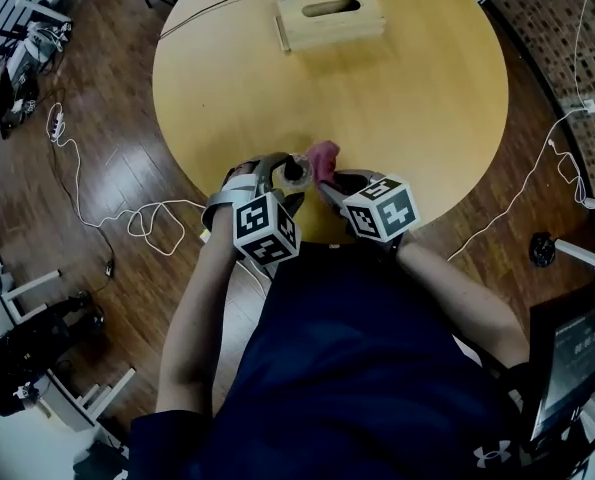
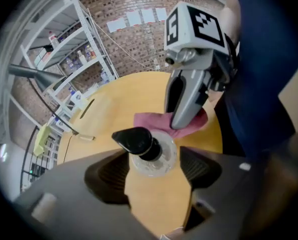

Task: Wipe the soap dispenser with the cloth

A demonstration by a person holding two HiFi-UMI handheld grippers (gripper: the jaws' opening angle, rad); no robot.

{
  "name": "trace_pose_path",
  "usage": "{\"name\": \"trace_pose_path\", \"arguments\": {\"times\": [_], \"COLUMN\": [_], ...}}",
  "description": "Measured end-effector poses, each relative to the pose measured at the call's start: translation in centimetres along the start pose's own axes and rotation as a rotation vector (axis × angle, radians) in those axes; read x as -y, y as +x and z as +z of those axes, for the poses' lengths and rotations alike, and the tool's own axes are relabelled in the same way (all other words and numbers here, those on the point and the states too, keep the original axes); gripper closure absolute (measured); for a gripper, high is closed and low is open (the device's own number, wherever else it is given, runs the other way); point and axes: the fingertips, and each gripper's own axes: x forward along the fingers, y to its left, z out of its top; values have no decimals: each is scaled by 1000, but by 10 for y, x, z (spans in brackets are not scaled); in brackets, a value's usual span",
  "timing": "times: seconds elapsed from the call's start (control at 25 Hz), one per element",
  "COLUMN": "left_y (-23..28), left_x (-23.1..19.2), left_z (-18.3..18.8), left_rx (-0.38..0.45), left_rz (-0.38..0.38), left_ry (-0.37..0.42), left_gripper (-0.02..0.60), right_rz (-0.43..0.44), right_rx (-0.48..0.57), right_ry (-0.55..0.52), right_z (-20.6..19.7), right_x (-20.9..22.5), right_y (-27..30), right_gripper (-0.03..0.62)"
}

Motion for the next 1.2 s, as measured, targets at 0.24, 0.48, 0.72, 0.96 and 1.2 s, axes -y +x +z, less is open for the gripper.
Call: {"name": "trace_pose_path", "arguments": {"times": [0.24,0.48,0.72,0.96,1.2], "left_y": [4,5,-5,5,12], "left_x": [-5,-11,-9,-9,-13], "left_z": [3,5,-3,4,4], "left_rx": [-28,4,81,7,-24], "left_rz": [93,200,57,5,53], "left_ry": [-156,-478,-430,-6,-97], "left_gripper": [316,313,195,217,281], "right_rz": [-52,-86,-29,-22,-74], "right_rx": [-84,-187,-60,-72,-193], "right_ry": [33,57,-2,-1,31], "right_z": [-14,-40,-2,-4,-37], "right_x": [23,47,11,15,45], "right_y": [30,59,15,16,51], "right_gripper": [505,505,505,505,505]}}
